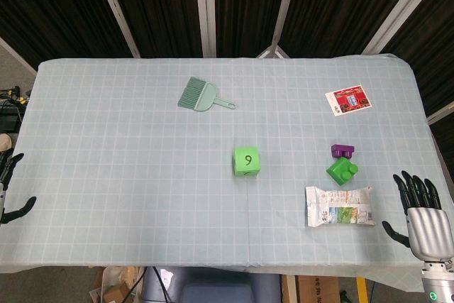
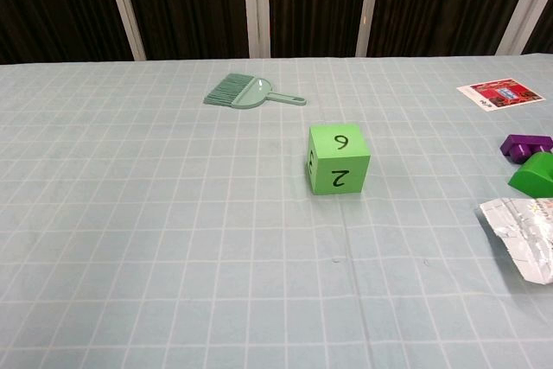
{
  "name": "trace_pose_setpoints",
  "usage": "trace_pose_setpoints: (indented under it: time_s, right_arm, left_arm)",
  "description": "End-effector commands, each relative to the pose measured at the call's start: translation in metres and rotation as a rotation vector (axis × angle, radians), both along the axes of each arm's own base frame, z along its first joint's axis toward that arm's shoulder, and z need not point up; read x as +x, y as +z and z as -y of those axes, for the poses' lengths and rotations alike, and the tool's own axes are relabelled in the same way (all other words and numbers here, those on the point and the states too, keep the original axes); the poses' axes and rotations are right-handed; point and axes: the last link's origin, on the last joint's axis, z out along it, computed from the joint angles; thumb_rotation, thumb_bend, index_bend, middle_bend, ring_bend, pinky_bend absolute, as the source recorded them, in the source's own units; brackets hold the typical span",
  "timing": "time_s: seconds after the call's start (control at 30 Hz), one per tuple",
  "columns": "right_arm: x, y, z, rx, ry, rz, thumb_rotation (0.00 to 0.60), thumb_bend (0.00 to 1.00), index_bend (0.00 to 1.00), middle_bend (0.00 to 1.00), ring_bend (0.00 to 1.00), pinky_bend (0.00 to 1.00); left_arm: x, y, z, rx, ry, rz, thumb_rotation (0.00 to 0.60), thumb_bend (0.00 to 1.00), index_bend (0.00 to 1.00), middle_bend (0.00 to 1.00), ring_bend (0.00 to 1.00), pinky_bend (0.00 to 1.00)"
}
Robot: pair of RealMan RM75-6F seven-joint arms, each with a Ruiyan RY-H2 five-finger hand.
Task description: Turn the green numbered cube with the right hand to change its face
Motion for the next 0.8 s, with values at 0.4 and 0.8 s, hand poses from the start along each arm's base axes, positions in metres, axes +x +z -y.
trace_pose_setpoints:
  time_s: [0.4,0.8]
  right_arm:
    - [0.0,-0.013,0.004,0.052,-0.002,-0.019,0.6,0.22,0.05,0.06,0.0,0.0]
    - [0.031,-0.017,0.036,0.153,0.079,-0.008,0.6,0.22,0.06,0.12,0.09,0.02]
  left_arm:
    - [0.007,0.001,0.005,0.01,-0.044,0.006,0.6,0.34,0.11,0.0,0.0,0.12]
    - [0.008,0.005,0.01,0.024,-0.05,0.015,0.6,0.34,0.1,0.0,0.0,0.12]
